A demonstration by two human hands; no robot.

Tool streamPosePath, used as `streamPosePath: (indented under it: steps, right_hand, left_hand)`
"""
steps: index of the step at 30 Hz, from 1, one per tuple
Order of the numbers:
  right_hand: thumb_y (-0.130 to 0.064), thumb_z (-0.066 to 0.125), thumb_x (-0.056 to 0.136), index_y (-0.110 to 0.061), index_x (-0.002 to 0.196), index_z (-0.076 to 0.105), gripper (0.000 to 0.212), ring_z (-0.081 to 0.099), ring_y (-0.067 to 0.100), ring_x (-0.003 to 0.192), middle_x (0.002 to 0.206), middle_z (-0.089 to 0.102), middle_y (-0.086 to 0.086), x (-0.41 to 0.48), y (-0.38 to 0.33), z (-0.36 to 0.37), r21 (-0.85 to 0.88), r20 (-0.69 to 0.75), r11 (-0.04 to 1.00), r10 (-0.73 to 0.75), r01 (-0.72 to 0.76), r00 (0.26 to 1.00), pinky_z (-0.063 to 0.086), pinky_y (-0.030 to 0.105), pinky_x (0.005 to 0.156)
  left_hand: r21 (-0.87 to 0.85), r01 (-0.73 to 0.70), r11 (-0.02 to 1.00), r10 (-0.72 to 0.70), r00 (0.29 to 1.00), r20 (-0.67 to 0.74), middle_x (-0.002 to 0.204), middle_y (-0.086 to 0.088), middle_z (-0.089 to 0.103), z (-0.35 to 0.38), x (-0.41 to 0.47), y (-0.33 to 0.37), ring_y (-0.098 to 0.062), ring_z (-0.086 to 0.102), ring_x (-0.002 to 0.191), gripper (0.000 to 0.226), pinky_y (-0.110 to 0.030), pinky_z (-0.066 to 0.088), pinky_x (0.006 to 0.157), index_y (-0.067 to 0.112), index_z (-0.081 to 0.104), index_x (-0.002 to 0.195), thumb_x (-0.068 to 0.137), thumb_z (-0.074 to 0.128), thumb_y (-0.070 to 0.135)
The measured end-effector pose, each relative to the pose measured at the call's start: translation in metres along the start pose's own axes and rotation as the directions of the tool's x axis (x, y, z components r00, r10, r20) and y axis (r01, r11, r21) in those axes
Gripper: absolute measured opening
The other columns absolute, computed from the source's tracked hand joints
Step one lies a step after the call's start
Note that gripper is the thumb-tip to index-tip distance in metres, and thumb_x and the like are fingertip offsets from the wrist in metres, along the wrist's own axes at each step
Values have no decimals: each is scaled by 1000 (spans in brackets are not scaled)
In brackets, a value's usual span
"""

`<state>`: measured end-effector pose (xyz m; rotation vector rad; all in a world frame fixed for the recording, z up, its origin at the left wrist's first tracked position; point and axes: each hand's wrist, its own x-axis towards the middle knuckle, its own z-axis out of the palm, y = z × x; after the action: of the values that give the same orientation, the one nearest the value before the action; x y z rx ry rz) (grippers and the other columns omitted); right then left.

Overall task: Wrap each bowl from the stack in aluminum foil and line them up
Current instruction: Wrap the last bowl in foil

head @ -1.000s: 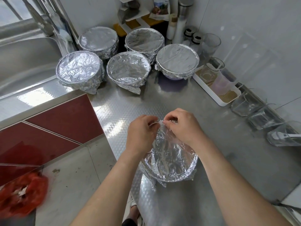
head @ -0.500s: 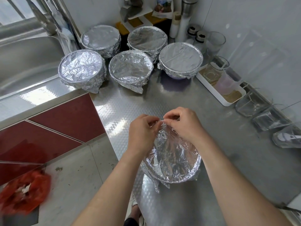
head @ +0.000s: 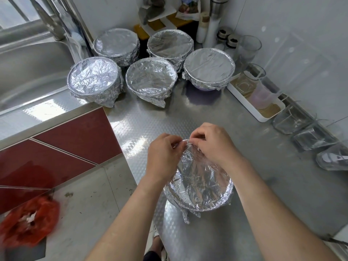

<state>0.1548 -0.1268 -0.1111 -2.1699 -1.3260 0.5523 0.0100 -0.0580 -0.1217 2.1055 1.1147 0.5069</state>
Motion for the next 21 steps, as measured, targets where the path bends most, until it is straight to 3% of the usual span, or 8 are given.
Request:
streamPosePath:
  steps: [8,11,14,18,21]
  right_hand:
    - [-17,71,85,-8,83,70,9,54,22,84,84,61,3,-5,1,10,-93,-113,984,-161,151,980,46,34,73]
    - [-15,70,86,-9,82,69,8,53,22,84,84,61,3,-3,0,8,-95,-148,983,-170,157,974,45,34,71]
    - [-11,68,86,-9,79,67,7,53,24,83,82,59,3,0,1,9,-89,-185,985,-160,146,970,45,35,70]
    - [-10,68,86,-9,79,66,7,53,25,83,82,59,4,-1,6,13,-78,-189,991,-118,105,975,46,37,72]
    - [-12,68,86,-9,80,66,7,52,23,82,82,59,3,-2,8,14,-68,-205,994,-95,82,974,43,35,73]
  left_hand:
    - [78,-159,984,164,984,-68,82,3,67,2,0,-6,-12,60,69,9,-22,44,63,16,77,91,83,76,21]
    - [-77,-90,993,82,991,-103,80,6,67,0,3,-4,-4,60,69,7,-14,46,67,17,78,89,83,77,20]
    - [-235,9,972,-22,998,-53,80,5,69,-1,11,-1,-2,64,73,6,-12,48,67,14,79,88,84,75,16]
    - [-224,80,971,-71,996,48,79,8,68,-4,18,2,-2,63,71,10,-13,48,65,12,79,91,86,73,19]
    - [-268,146,952,-125,988,92,76,10,69,-3,19,1,-2,60,64,13,-22,49,64,15,79,94,90,70,24]
